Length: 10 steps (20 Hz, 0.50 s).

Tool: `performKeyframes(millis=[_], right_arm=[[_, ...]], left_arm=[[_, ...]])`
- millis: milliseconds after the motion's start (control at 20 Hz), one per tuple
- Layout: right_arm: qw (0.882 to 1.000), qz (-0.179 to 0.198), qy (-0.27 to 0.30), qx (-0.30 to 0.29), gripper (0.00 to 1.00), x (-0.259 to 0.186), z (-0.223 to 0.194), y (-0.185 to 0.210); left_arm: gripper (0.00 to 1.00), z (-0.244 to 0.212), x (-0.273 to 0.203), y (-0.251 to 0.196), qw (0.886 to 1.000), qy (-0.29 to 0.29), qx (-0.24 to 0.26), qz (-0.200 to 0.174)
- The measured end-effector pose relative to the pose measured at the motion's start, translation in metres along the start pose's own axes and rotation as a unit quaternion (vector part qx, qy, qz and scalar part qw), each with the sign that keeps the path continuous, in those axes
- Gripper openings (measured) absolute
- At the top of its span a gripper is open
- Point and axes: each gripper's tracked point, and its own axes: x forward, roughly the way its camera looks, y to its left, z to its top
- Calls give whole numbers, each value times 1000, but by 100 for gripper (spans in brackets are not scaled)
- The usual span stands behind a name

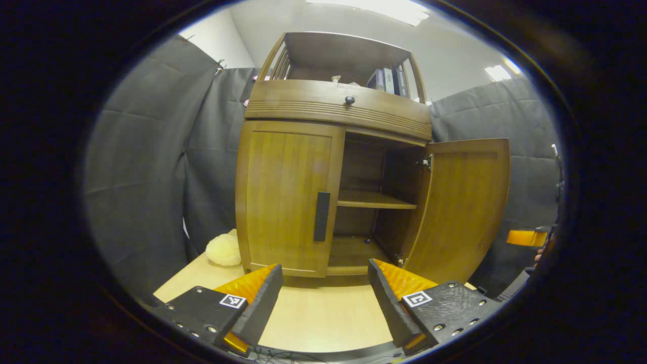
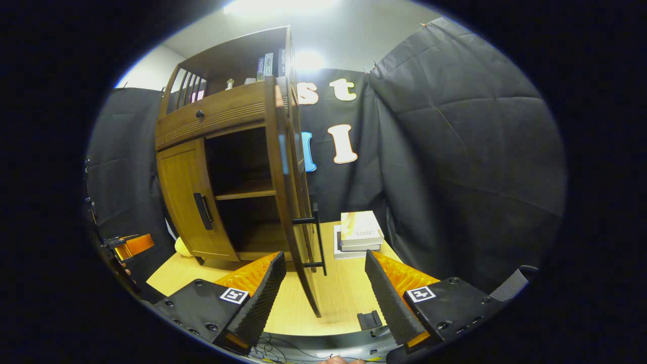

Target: Open the right door of the double-door shoe cabinet with the right hand, and open the left door with the left hand.

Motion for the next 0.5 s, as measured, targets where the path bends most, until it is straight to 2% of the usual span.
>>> performKeyframes(millis=[100, 150, 300, 350, 500], right_arm=[[1000, 3, -8, 1, 98, -4, 7, 29], [1000, 6, -8, -4, 98, -5, 10, 43], [999, 27, -24, -29, 98, -11, 20, 81], [998, 35, -29, -37, 92, -10, 24, 93], [996, 61, -39, -50, 92, -1, 27, 124]], left_arm=[[94, 3, 3, 7, 1000, -2, 9, -10], [98, 5, 5, 8, 1000, -4, 11, -18], [98, 11, 12, 11, 999, -12, 15, -36], [98, 13, 16, 12, 999, -14, 18, -38], [98, 20, 29, 14, 999, -22, 18, -43]])
